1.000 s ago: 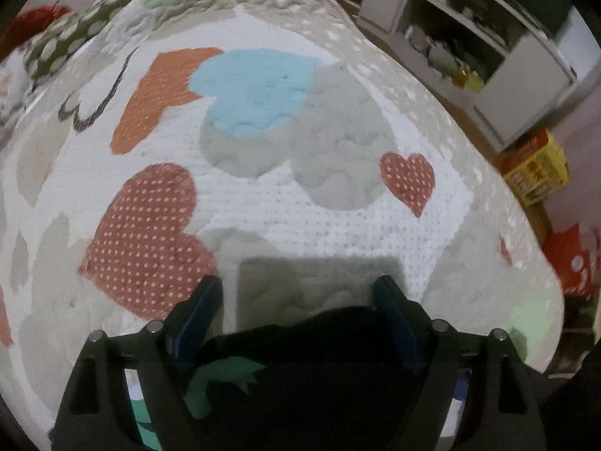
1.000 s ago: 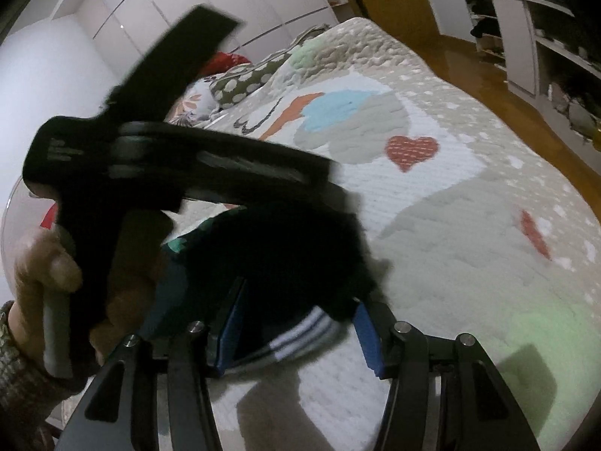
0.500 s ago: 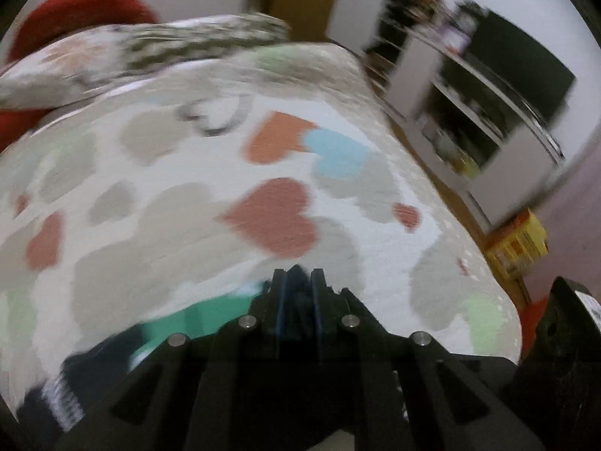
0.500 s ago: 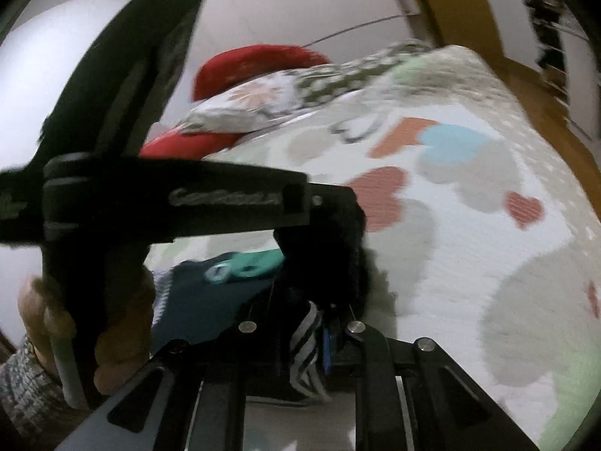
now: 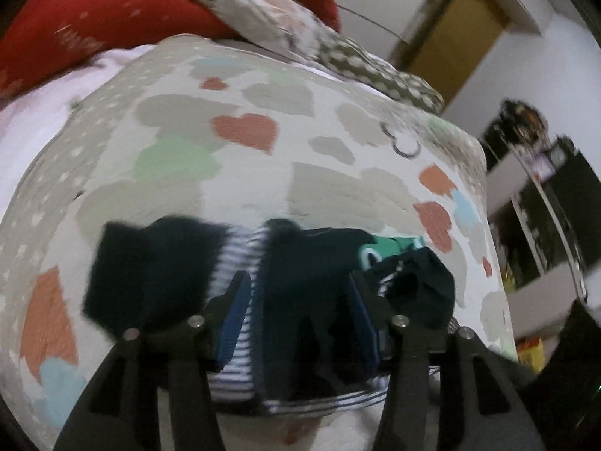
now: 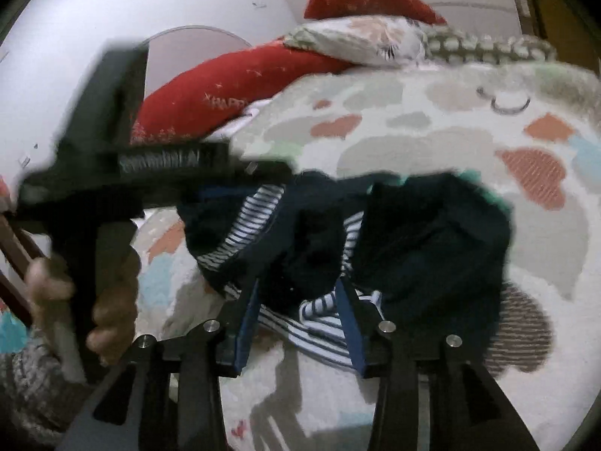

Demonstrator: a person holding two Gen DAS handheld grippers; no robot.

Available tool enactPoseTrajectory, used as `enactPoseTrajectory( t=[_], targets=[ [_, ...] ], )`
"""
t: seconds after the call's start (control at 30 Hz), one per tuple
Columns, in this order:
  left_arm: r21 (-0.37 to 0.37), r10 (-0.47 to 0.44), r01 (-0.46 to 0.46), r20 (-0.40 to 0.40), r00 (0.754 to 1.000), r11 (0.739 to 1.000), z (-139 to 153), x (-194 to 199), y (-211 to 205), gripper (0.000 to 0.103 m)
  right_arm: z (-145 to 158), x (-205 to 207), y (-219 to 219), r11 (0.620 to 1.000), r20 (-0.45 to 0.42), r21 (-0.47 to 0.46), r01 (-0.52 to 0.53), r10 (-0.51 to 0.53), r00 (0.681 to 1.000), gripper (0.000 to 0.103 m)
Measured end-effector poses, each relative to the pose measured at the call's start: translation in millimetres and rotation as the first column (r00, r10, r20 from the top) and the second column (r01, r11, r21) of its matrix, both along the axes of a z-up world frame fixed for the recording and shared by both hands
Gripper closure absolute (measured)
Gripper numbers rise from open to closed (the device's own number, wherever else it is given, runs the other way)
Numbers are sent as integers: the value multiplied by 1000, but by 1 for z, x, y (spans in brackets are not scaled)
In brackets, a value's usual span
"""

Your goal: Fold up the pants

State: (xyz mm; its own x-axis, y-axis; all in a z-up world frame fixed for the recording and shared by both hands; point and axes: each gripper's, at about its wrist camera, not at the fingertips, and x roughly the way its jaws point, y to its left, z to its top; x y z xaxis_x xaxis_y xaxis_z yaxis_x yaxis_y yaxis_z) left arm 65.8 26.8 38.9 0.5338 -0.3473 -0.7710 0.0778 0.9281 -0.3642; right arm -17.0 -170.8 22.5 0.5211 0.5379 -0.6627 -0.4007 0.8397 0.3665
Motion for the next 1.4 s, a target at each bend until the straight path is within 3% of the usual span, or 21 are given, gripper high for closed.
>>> enactPoseTrajectory(
  t=[0.1,0.17,0.2,0.37,0.5,0.6,0.7,0.8,0.9,0.93,1.0,1.23,1.4],
  targets=[
    [-15,23,-23,-5,1000,1000,-10,-9,5,52,16,6,-20,995,15,-17,100,-100,995,61],
    [17,15,-14,-22,1000,1000,-20,-13,-1,52,21,20,-28,986,0,-37,160,-160,987,78],
    [33,7,-6,-32,999,999,-24,-14,-4,52,19,30,-28,983,-18,-39,178,-178,984,80],
    [61,-38,42,-68,997,997,-42,-22,-6,52,-11,73,5,987,-107,-64,150,-156,982,81],
    [-28,-50,50,-5,999,998,-18,-36,24,51,-37,88,17,983,-159,-105,148,-163,974,81],
    [-53,52,-48,80,995,997,2,-46,60,30,-25,86,15,985,-156,-105,138,-153,976,81],
    [-103,191,-182,79,978,978,-2,-47,98,29,-4,80,19,988,-124,-99,116,-128,984,72],
    [-166,241,-241,-19,970,956,-26,-43,121,31,13,78,36,997,-133,-46,67,-73,988,56],
    [-191,241,-248,-59,969,950,-39,-46,128,58,22,87,73,1000,-168,4,-19,20,986,50],
    [-190,241,-249,-64,968,950,-42,-48,130,62,25,88,85,999,-172,5,-42,42,984,47],
    [-196,256,-263,-63,965,945,-43,-53,137,62,28,91,112,996,-183,-8,-88,85,979,43],
    [-203,287,-288,-34,957,936,-39,-73,158,62,8,113,208,957,-248,-210,-200,146,958,38],
    [-212,292,-290,-23,956,933,-44,-80,164,51,-24,125,253,870,-288,-427,-245,126,949,38]
  ],
)
